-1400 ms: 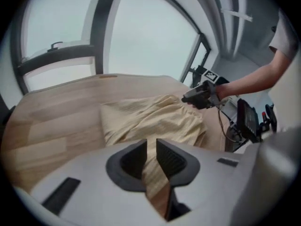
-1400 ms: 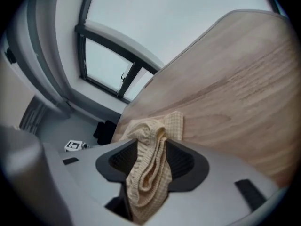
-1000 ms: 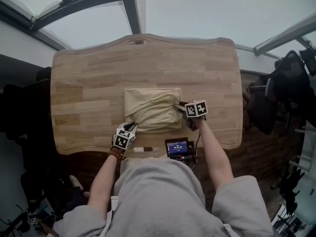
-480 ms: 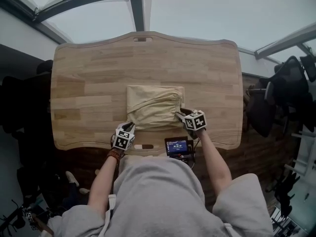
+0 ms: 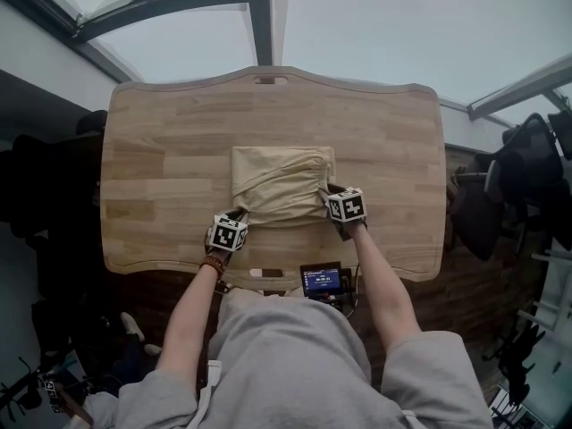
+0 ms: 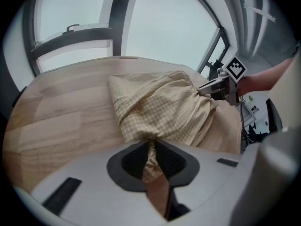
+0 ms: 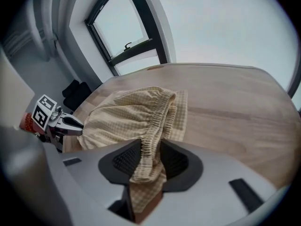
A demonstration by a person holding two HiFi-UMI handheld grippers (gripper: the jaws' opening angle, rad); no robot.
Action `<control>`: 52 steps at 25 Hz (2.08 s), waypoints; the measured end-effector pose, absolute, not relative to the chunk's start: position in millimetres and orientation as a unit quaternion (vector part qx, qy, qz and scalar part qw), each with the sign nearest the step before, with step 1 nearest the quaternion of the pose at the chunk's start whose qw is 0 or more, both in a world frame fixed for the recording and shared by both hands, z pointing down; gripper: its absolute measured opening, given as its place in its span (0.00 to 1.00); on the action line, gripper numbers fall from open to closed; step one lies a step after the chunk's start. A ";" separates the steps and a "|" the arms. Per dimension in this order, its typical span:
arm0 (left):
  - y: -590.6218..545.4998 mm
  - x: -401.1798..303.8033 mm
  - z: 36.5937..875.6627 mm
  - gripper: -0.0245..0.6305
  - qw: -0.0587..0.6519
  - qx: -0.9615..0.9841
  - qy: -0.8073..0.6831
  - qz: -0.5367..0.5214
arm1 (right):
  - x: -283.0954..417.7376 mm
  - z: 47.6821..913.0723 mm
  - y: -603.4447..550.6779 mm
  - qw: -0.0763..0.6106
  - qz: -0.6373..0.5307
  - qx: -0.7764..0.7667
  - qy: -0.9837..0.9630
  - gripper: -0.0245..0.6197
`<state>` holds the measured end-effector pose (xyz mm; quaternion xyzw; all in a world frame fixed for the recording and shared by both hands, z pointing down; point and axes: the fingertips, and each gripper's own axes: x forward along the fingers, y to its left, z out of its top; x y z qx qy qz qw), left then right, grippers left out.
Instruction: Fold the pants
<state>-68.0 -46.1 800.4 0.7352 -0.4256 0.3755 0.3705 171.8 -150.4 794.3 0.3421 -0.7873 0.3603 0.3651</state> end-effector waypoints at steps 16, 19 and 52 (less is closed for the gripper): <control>-128.0 -145.7 783.7 0.13 0.417 0.701 -0.506 0.280 | 111.7 780.8 -224.0 0.368 0.328 0.382 -0.781 0.24; -91.2 -149.3 766.9 0.12 0.400 0.721 -0.506 0.252 | 119.6 755.5 -192.8 0.326 0.337 0.415 -0.780 0.22; 124.6 -56.9 385.9 0.10 -0.091 0.807 -0.582 0.050 | 21.5 396.5 106.3 0.011 -0.005 0.483 -0.876 0.11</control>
